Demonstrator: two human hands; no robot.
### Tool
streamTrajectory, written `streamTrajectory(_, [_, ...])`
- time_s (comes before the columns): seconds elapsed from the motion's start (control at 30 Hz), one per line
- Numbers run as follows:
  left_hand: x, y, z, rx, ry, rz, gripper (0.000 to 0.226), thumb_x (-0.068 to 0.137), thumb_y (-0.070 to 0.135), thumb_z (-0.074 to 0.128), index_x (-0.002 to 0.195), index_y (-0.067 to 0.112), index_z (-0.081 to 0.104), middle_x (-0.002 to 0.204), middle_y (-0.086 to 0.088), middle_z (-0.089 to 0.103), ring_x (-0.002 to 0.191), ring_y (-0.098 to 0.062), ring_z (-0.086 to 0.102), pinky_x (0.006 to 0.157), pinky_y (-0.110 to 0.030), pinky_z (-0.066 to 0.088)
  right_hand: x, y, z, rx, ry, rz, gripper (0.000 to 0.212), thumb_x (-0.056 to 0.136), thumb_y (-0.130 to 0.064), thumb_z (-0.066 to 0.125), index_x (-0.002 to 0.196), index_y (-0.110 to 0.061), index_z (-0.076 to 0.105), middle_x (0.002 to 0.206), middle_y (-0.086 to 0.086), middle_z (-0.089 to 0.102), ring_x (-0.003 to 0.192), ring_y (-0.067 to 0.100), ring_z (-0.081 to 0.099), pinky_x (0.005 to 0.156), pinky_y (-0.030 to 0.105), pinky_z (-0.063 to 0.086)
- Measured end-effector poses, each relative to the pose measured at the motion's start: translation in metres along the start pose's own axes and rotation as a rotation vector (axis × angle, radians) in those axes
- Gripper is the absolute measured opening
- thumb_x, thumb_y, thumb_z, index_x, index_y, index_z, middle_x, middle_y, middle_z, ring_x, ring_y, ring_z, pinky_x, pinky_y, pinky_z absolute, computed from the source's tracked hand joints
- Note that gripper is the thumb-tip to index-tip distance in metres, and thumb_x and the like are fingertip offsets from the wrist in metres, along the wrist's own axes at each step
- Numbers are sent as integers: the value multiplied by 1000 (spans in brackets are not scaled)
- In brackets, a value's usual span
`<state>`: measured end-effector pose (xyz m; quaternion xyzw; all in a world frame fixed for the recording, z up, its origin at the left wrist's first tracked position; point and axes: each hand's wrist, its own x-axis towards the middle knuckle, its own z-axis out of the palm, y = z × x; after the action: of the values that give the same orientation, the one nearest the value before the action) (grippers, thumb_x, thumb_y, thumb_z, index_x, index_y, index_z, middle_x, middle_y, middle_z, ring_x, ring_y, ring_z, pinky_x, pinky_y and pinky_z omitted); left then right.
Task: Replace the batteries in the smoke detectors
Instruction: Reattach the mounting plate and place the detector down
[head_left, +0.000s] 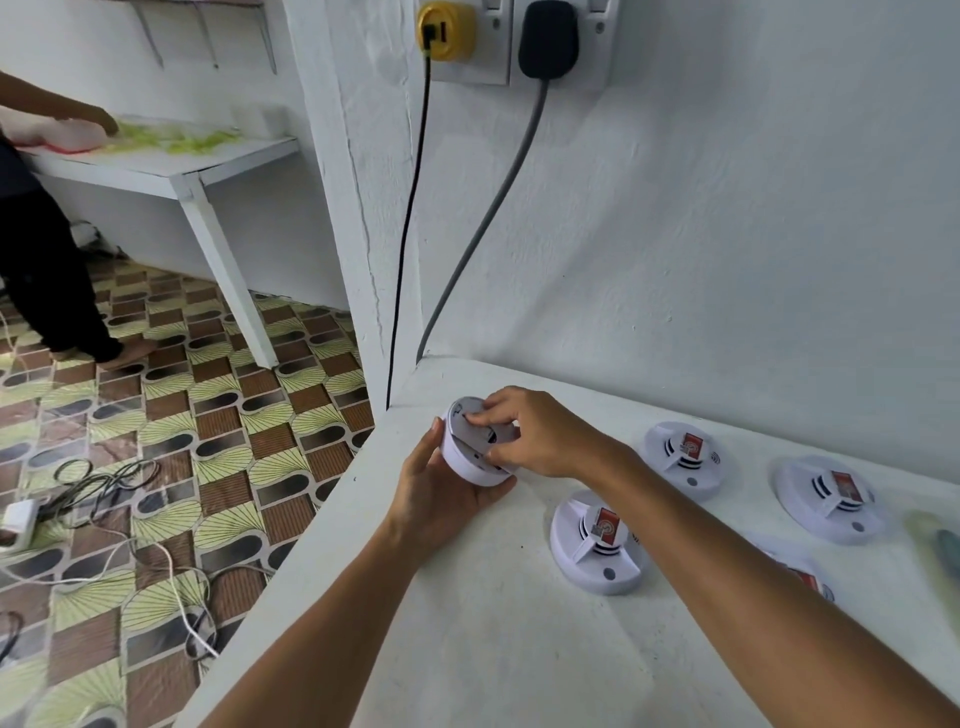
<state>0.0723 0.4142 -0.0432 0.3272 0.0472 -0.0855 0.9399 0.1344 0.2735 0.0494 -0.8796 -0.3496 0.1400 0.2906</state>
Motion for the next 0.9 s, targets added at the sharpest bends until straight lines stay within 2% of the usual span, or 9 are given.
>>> streamTrajectory(0.1, [0, 0, 0, 22, -17, 5, 66, 75, 50, 75, 128, 14, 63, 137, -17, 56, 117, -31, 60, 99, -46, 46, 2, -1, 0, -20, -6, -11, 45, 84, -11, 69, 128, -16, 61, 129, 4, 54, 117, 18, 51, 94, 24, 40])
streamTrajectory(0.23, [1, 0, -1, 0, -24, -5, 71, 72, 50, 78, 131, 14, 60, 137, -18, 55, 118, -34, 58, 98, -47, 48, 6, -4, -3, -20, -15, -13, 42, 84, -18, 71, 125, -12, 64, 129, 6, 53, 117, 20, 51, 97, 30, 41])
streamTrajectory(0.37, [1, 2, 2, 11, -33, -4, 78, 71, 50, 79, 135, 14, 54, 138, -18, 54, 119, -35, 56, 95, -47, 50, 11, -3, -6, -6, -21, -6, 42, 80, -17, 75, 121, -12, 67, 129, 2, 58, 116, 18, 53, 99, 33, 44])
streamTrajectory(0.5, [2, 2, 2, 24, -37, -3, 87, 70, 50, 80, 141, 14, 47, 140, -19, 51, 125, -38, 50, 99, -50, 46, 14, -3, -9, 24, -16, 19, 40, 77, -22, 79, 115, -14, 70, 119, 2, 66, 107, 17, 60, 97, 37, 48])
streamTrajectory(0.63, [2, 1, 2, 17, -41, -3, 82, 69, 49, 81, 137, 14, 52, 140, -21, 51, 127, -40, 49, 100, -52, 44, 17, -5, -10, 46, 10, 25, 43, 74, -24, 81, 114, -16, 71, 109, 2, 69, 96, 14, 63, 91, 37, 53])
streamTrajectory(0.73, [2, 0, 1, 22, -47, -8, 80, 71, 47, 80, 138, 15, 51, 142, -20, 51, 124, -39, 52, 99, -53, 46, 19, -9, -12, -1, -26, 16, 63, 74, -21, 81, 132, -19, 57, 115, 4, 64, 98, 15, 61, 90, 31, 51])
streamTrajectory(0.9, [4, -1, -2, 15, -49, -6, 80, 73, 46, 80, 140, 18, 47, 142, -20, 50, 128, -41, 49, 99, -54, 47, 24, -10, -11, -55, -82, 19, 57, 76, -22, 79, 130, -16, 60, 126, 1, 63, 106, 14, 60, 94, 33, 50])
